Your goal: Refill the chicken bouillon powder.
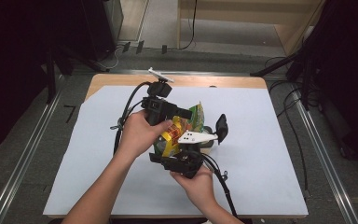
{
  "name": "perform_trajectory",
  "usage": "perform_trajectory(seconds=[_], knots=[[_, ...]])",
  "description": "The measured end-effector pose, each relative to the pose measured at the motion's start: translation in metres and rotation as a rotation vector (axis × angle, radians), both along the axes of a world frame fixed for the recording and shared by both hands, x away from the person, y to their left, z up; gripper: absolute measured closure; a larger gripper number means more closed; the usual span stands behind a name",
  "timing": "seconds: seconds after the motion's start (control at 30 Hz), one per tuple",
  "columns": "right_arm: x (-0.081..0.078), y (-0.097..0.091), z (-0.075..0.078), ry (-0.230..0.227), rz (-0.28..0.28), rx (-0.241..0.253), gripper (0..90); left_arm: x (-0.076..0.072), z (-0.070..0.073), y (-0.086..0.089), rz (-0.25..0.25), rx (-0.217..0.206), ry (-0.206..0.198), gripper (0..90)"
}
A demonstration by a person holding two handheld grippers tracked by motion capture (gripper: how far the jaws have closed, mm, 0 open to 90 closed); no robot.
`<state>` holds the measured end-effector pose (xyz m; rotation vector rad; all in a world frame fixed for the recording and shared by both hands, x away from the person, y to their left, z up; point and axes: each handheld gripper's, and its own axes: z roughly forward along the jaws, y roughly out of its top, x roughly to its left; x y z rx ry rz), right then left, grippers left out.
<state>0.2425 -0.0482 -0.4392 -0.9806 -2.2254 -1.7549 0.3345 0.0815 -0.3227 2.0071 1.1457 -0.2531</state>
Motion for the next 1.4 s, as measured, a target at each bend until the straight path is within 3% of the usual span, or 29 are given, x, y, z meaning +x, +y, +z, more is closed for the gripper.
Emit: perform_trajectory(seconds=[1.4], knots=[[0.0016,-0.0009,-0.0010,-0.006,-0.002,-0.013,68.1,-0.0009,-0.0012,0.0002,0.003,-0.003,-0.015,81.2]])
